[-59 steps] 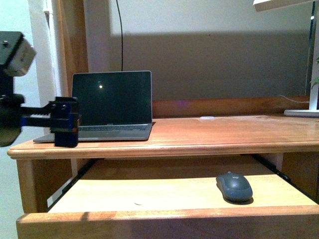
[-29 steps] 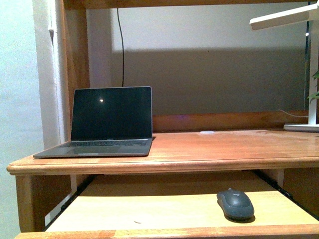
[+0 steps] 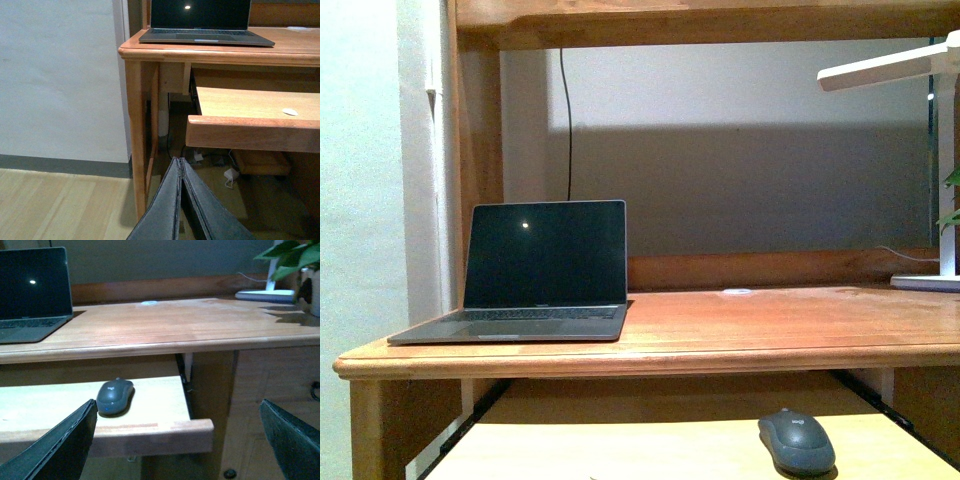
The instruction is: Place mouse
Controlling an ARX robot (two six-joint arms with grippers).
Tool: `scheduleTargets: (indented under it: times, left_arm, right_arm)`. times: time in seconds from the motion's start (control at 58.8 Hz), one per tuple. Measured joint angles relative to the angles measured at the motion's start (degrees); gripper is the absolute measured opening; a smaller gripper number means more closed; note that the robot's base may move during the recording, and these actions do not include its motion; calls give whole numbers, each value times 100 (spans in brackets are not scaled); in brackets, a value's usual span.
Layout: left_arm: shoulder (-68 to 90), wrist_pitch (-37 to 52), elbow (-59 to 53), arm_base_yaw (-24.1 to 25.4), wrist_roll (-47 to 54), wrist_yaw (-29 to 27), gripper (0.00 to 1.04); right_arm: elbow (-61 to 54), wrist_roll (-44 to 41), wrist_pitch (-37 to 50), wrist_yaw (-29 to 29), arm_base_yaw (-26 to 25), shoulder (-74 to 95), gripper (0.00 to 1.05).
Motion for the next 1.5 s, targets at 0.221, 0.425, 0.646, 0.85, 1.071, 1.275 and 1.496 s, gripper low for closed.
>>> scheduleTargets:
  times: [0.221, 0.425, 0.646, 0.85, 1.071, 1.275, 1.496]
  left_arm:
    - [-385, -105, -251, 7, 0, 4, 3]
    - [-1370, -1130, -251, 7, -9, 9, 25]
    - [-1436, -1165, -251, 7, -9, 7, 62]
    - [-1436, -1167, -251, 7, -9, 7, 96]
    - [-1436, -1167, -251, 7, -9, 7, 97]
    - [-1436, -1167, -251, 7, -9, 7, 97]
    - [-1436, -1167, -251, 7, -9, 7, 97]
  right_arm:
    - [1613, -435, 586, 227, 448, 2789, 97]
    - [2977, -802, 328, 382, 728, 4085, 97]
    - [3792, -1025, -326, 422, 844, 4826, 97]
    - [4529, -1045, -1134, 485, 870, 5418, 97]
    - [5167, -1047, -1700, 643, 828, 5947, 97]
    - [5641, -855, -2337, 654, 682, 6358, 97]
    - [6122, -476, -3010, 597, 372, 6802, 97]
